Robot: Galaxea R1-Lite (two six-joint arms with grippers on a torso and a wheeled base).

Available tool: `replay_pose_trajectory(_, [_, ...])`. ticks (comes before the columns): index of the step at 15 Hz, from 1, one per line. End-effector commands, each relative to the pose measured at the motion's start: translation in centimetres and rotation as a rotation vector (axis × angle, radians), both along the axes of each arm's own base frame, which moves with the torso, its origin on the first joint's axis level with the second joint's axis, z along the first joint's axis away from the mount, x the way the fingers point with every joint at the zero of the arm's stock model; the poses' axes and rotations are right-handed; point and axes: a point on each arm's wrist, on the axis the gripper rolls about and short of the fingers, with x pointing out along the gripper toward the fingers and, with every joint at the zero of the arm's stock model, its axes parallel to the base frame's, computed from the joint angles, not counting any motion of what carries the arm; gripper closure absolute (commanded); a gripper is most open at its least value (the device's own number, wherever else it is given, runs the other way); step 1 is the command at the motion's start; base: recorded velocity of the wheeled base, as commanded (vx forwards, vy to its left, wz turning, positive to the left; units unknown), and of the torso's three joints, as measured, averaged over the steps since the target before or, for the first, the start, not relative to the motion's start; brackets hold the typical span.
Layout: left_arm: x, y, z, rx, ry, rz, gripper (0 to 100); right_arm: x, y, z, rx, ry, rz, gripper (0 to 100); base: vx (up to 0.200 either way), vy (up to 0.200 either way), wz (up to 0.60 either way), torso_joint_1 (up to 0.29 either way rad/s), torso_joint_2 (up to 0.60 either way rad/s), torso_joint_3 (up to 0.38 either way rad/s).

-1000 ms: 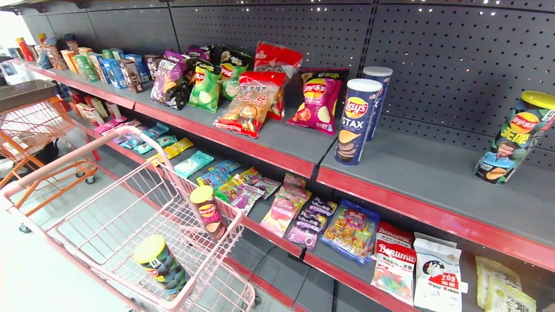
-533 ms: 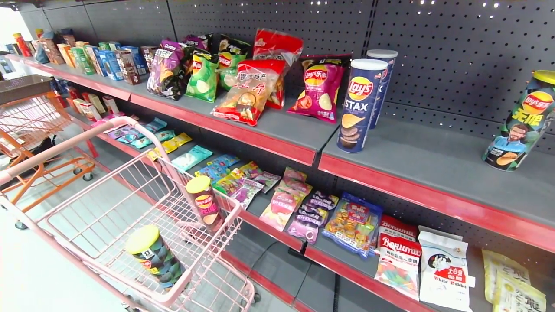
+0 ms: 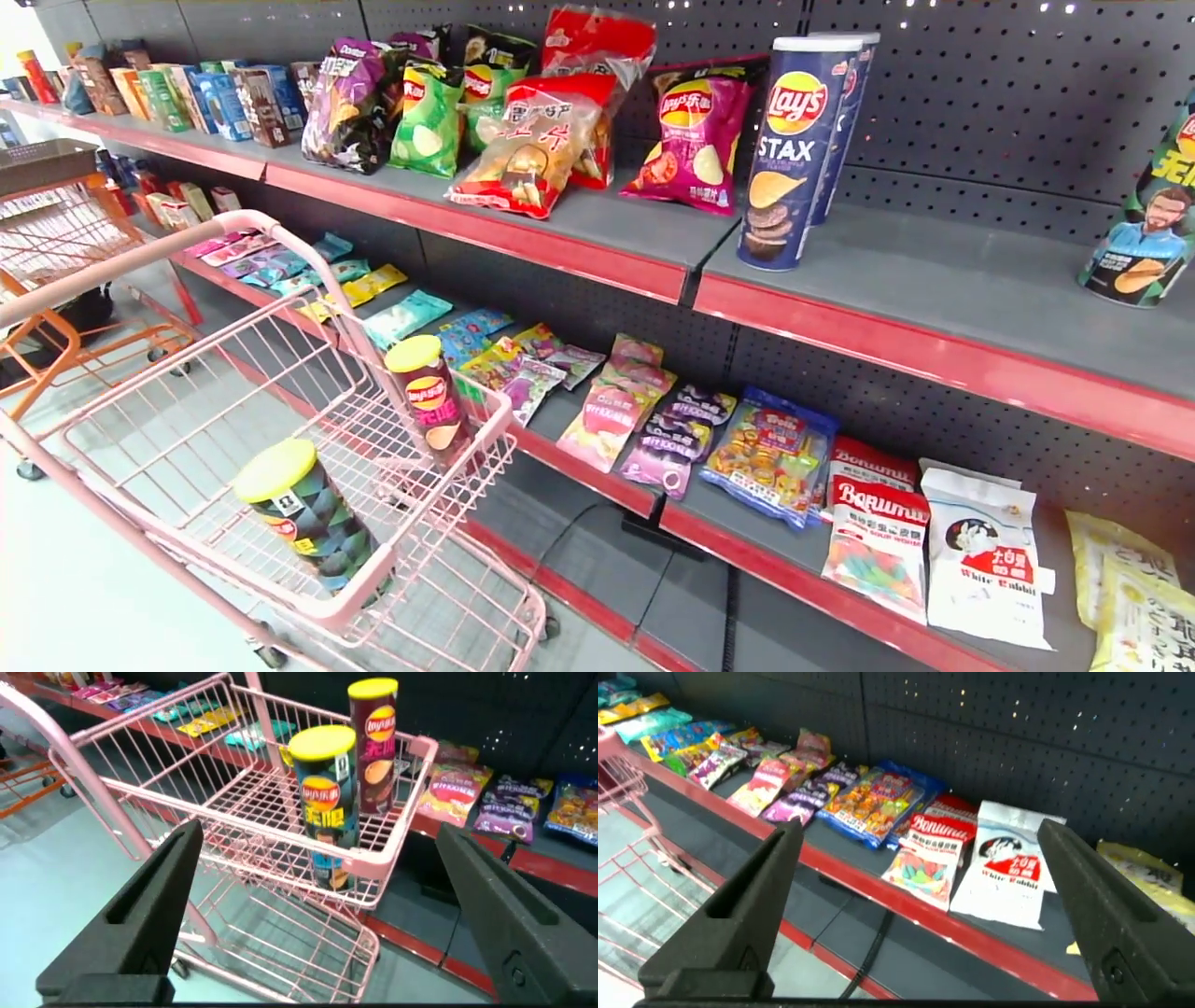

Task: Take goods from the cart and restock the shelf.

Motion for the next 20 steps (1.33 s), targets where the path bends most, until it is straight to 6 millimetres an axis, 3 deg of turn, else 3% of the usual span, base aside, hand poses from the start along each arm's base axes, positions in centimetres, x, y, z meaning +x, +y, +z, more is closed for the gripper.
replay_pose_trajectory(1, [0.0,0.0,0.0,0.000,0.000,0.000,0,0.0,0.0,0.0,-0.001,0.001,0.000,0,0.000,0.000,0.00,-0.154,0.52,0.354])
replay_pose_trajectory(4, [0.0,0.0,0.1,-0.040,0.001,-0.003,0,0.0,0.0,0.0,0.001,0.001,0.000,0,0.000,0.000,0.00,-0.115,0.41,0.294])
replay_pose_trajectory(9, [0.0,0.0,0.2,-0.038,-0.007,0.009,0,0.0,0.0,0.0,0.001,0.001,-0.003,0,0.000,0.000,0.00,-0.013,0.05,0.034])
replay_pose_trajectory(10, [-0.3,0.0,2.6,-0.051,-0.046,0.000,0,0.0,0.0,0.0,0.001,0.001,-0.003,0,0.000,0.000,0.00,0.000,0.00,0.000])
replay_pose_trajectory(11, [0.5,0.1,7.4,-0.121,-0.040,-0.020,0,0.0,0.0,0.0,0.001,0.001,-0.003,0,0.000,0.000,0.00,0.000,0.00,0.000])
replay_pose_trajectory(13, [3.0,0.0,13.6,-0.220,-0.022,-0.035,0,0.0,0.0,0.0,0.001,0.001,-0.003,0,0.000,0.000,0.00,0.000,0.00,0.000])
replay_pose_trajectory(16, [9.0,-0.2,12.2,-0.197,0.258,-0.012,0,0.0,0.0,0.0,0.001,0.001,-0.003,0,0.000,0.000,0.00,0.000,0.00,0.000])
replay_pose_trajectory(20, [13.8,-0.5,9.2,-0.214,0.363,-0.084,0,0.0,0.0,0.0,0.001,0.001,-0.003,0,0.000,0.000,0.00,0.000,0.00,0.000])
